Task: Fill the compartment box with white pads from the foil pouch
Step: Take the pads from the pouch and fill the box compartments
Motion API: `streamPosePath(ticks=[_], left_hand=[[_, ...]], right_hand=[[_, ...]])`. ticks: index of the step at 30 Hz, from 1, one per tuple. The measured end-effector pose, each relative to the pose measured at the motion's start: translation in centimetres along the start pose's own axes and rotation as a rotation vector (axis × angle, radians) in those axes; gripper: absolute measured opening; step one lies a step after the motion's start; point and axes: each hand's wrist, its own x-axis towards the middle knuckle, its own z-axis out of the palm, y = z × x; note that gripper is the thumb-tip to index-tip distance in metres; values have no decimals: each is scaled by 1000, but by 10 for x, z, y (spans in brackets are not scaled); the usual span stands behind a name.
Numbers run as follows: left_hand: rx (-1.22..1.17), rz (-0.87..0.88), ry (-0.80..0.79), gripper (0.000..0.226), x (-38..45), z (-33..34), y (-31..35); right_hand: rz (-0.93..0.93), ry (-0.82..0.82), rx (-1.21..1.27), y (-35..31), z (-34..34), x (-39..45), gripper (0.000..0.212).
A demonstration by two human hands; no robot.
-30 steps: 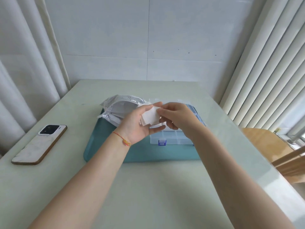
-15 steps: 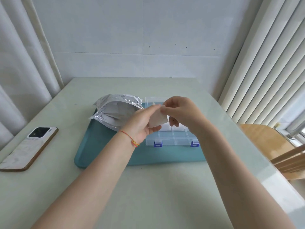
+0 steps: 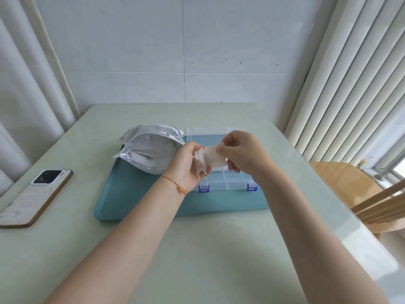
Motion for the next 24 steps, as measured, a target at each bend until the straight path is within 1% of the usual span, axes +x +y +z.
streamPosePath(ticks=[2, 4, 5, 8, 9, 11, 12, 14, 17, 19, 22, 23, 24], left_hand=[[-86, -45, -10, 14, -3, -1, 2], [-185, -103, -54, 17, -5, 0, 4], [-229, -124, -85, 19, -7, 0, 4], [-280, -138, -208, 32, -13, 5, 5], [-264, -133, -247, 35, -14, 6, 5], [-203, -120, -292, 39, -14, 6, 6], [-173, -117, -301, 41, -14, 5, 7], [-122, -111, -300, 43, -15, 4, 8], [-127, -112, -315, 35, -15, -1, 11], [-149, -135, -353, 30, -17, -4, 12], [-102, -129, -344, 33, -18, -5, 13], [-62, -114, -349, 37, -20, -4, 13], [-24, -100, -366, 42, -21, -2, 13]], right_hand=[[-96, 198, 23, 0, 1, -1, 3], [-299, 382, -87, -1, 6, -6, 7], [-403, 433, -151, -1, 10, -8, 9], [-603, 466, -278, 0, 27, -16, 6], [-663, 478, -330, 2, 32, -16, 3], [-754, 483, -427, 4, 39, -16, 4], [-775, 461, -456, 5, 41, -15, 5], [-774, 362, -482, 6, 43, -17, 8], [-716, 179, -414, 4, 33, -24, 27], [-655, 97, -369, 3, 20, -25, 50], [-500, -109, -432, 0, 9, -21, 101], [-472, -160, -436, -1, 9, -20, 111], [-465, -188, -432, 0, 10, -19, 115]])
